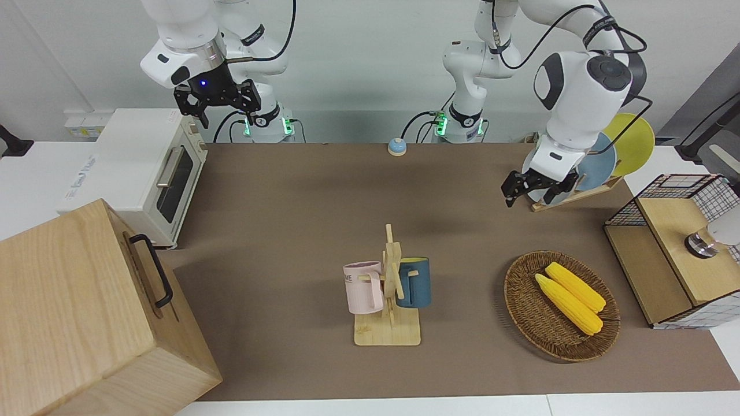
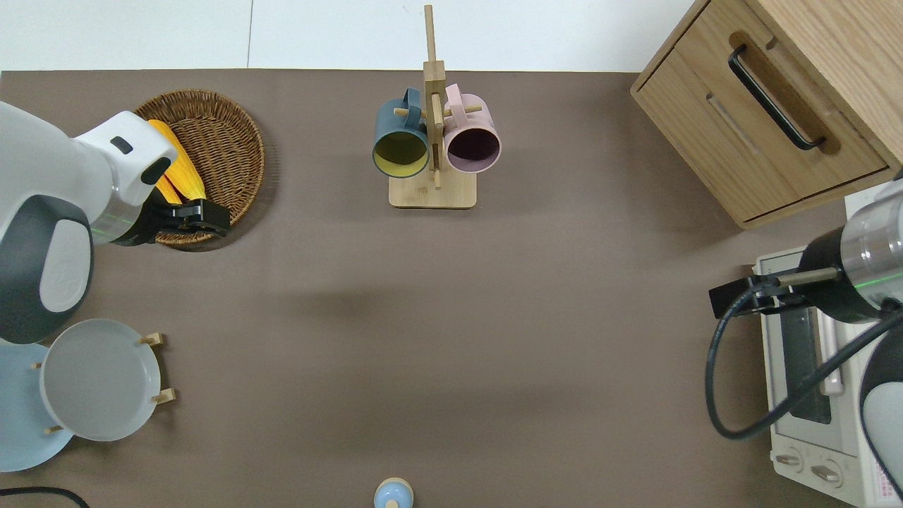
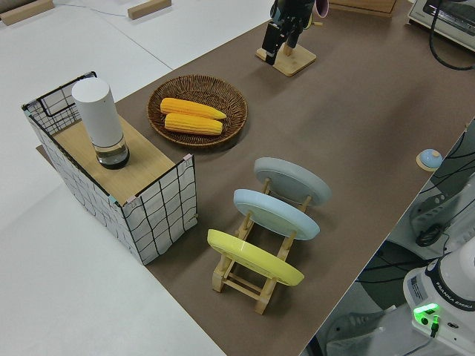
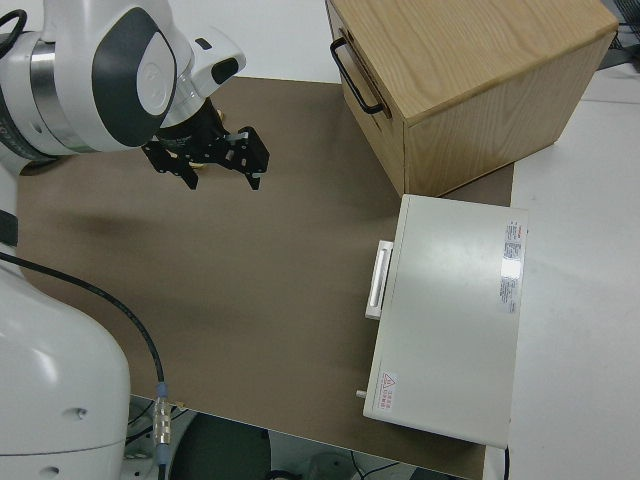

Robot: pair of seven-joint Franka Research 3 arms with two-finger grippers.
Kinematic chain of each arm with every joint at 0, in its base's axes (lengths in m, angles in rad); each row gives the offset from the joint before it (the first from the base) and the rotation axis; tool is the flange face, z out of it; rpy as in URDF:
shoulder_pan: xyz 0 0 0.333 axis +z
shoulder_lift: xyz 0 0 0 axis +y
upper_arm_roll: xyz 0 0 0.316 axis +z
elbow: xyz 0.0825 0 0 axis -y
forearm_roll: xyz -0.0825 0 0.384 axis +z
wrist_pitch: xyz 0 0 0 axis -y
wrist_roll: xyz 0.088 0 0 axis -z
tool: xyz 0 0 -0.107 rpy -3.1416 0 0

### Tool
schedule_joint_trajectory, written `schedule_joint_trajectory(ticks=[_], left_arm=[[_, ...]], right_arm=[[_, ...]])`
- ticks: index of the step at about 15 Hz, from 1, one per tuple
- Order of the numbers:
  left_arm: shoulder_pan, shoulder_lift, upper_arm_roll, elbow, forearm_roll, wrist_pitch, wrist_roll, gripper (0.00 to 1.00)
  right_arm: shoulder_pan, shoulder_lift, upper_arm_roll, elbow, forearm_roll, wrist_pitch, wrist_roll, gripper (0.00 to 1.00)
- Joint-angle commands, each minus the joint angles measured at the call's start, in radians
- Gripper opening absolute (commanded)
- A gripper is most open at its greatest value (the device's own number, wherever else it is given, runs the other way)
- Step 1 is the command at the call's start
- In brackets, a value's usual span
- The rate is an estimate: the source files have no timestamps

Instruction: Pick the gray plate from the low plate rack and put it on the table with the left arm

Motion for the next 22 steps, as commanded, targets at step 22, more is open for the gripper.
schedule_joint_trajectory(ticks=[22], left_arm=[[0.146, -0.146, -0.129, -0.208, 0.05, 0.0, -0.053, 1.0]], right_arm=[[-0.013, -0.005, 0.007, 0.006, 0.003, -0.015, -0.003, 0.987]])
